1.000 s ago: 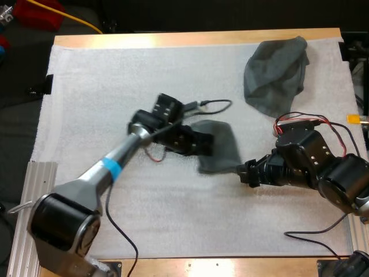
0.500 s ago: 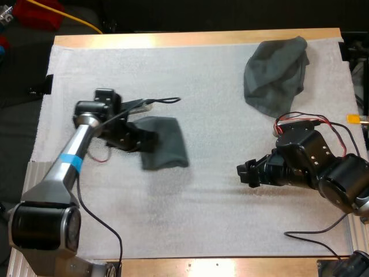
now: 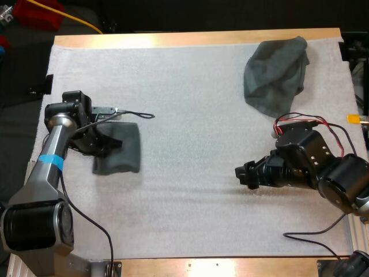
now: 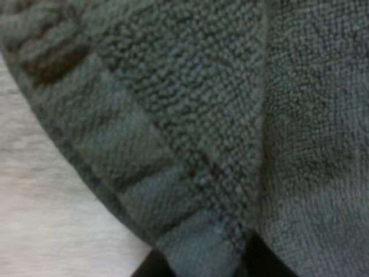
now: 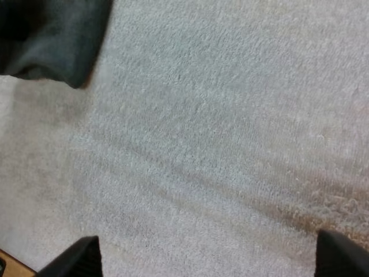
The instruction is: Pick towel from pile, fold and stack
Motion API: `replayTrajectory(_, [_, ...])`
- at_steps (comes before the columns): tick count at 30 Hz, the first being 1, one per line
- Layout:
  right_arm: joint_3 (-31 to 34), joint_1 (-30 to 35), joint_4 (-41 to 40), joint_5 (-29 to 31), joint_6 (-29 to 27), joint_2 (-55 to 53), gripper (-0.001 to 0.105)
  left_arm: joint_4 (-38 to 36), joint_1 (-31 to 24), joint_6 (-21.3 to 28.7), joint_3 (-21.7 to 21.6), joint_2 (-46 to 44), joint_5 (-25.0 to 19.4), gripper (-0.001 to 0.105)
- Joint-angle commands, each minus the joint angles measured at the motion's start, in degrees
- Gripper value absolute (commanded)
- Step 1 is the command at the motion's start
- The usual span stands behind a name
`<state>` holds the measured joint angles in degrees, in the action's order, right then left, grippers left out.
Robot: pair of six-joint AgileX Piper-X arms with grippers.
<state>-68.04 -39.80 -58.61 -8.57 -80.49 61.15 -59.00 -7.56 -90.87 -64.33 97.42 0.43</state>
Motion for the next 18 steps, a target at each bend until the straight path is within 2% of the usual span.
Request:
replayTrajectory(1, [-0.3,0.0,-0.4,-0.7,-0.6,-0.5,0.071,0.5,0.0,0.9,-0.3,-0.7,-2.4,0.001])
replayTrajectory(6, [-0.3,0.0,-0.4,-0.7,-0.6,-0.5,0.071,1.2,0.0,2.5,-0.3,-0.7,-6.8,0.011])
replayTrajectory(15, [-0.3,0.0,-0.4,-0.7,-0.7,-0.5,0.071,1.4,0.0,2.9,-0.3,-0.7,-13.3,0.013])
replayTrajectory(18, [-0.3,0.0,-0.4,-0.7,-0.7,-0.5,0.071,1.8,0.0,2.9,-0.3,-0.7,-15.1,0.029])
